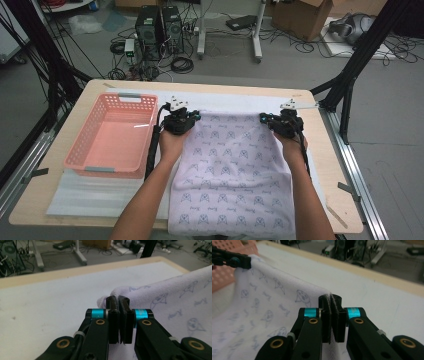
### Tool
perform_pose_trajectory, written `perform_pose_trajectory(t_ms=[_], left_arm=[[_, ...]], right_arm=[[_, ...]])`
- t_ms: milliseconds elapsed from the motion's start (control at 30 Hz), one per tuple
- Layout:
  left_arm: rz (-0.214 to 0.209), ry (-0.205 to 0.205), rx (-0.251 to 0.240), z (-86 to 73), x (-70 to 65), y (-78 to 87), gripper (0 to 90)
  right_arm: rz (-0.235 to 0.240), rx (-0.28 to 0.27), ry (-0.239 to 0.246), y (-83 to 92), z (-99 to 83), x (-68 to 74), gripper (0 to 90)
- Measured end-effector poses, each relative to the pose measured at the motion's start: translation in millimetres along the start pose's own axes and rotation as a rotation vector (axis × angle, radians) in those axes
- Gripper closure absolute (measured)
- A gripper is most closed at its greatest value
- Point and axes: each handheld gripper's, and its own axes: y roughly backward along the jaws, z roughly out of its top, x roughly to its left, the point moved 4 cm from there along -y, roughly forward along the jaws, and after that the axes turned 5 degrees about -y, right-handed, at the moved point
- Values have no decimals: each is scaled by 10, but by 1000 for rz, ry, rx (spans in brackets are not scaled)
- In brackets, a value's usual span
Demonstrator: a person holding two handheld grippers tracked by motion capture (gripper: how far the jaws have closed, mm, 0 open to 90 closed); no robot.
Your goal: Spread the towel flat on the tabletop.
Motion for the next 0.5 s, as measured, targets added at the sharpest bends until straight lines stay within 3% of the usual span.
perform_pose_trajectory(t_ms=[100, 200, 267, 367, 400, 500], left_arm=[[-37, 7, 22, -28, -39, 111, 866], [-82, 13, 31, -148, -125, 264, 865], [-113, -10, 50, -271, -221, 367, 865], [-160, -43, 85, -496, -360, 498, 862], [-168, -42, 100, -577, -406, 534, 861], [-161, -100, 141, -780, -509, 627, 853]], right_arm=[[20, 11, 31, 95, 10, 103, 874], [33, 26, 78, 231, -94, 220, 874], [50, 39, 86, 340, -226, 300, 874], [70, 108, 110, 476, -495, 440, 873], [81, 127, 113, 514, -588, 480, 873], [98, 160, 113, 622, -847, 584, 872]])
